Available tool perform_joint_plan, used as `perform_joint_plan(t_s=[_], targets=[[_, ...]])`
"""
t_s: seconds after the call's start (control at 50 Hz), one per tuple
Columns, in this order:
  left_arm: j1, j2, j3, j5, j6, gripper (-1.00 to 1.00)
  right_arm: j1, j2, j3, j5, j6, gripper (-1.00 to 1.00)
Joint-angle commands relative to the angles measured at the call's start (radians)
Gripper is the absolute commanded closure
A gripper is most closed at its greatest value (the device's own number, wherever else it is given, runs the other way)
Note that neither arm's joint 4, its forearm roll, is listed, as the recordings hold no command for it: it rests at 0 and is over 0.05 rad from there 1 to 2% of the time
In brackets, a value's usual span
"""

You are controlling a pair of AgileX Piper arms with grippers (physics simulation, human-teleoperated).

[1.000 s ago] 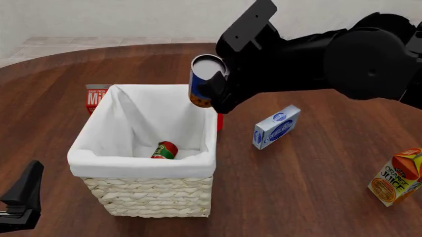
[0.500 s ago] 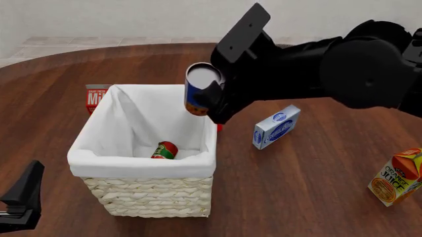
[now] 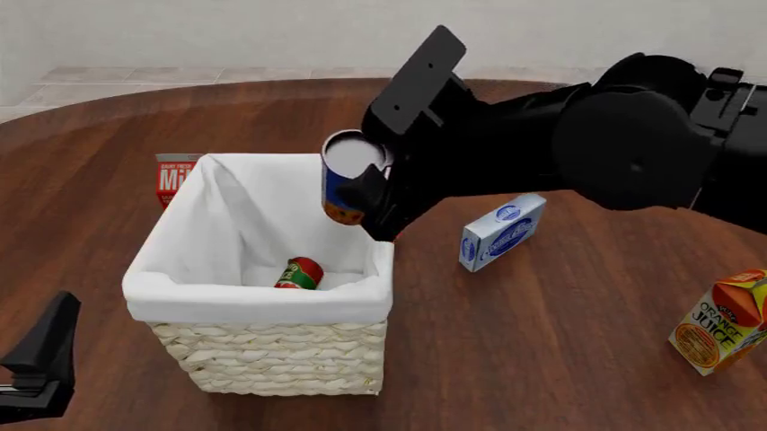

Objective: Pick up the alphabet soup and the tomato sauce, and put them in the basket.

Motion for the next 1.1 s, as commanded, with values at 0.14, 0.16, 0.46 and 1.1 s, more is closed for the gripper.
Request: perform_joint_plan(t_s=[0.14, 0.16, 0.46, 1.1], targets=[[0.001, 0.000, 0.000, 0.000, -0.003, -1.00, 0.022, 0.025, -0.021, -0.012, 0.028, 1.00], [0.001, 0.000, 0.000, 0.000, -0.003, -1.00, 0.024, 0.024, -0.021, -0.012, 0.028, 1.00], [0.002, 0.000, 0.000, -0.001, -0.005, -1.00, 0.031, 0.040, -0.028, -0.017, 0.032, 1.00], [0.002, 0.000, 0.000, -0.001, -0.007, -1.00, 0.068, 0.076, -0.065, -0.016, 0.027, 1.00]])
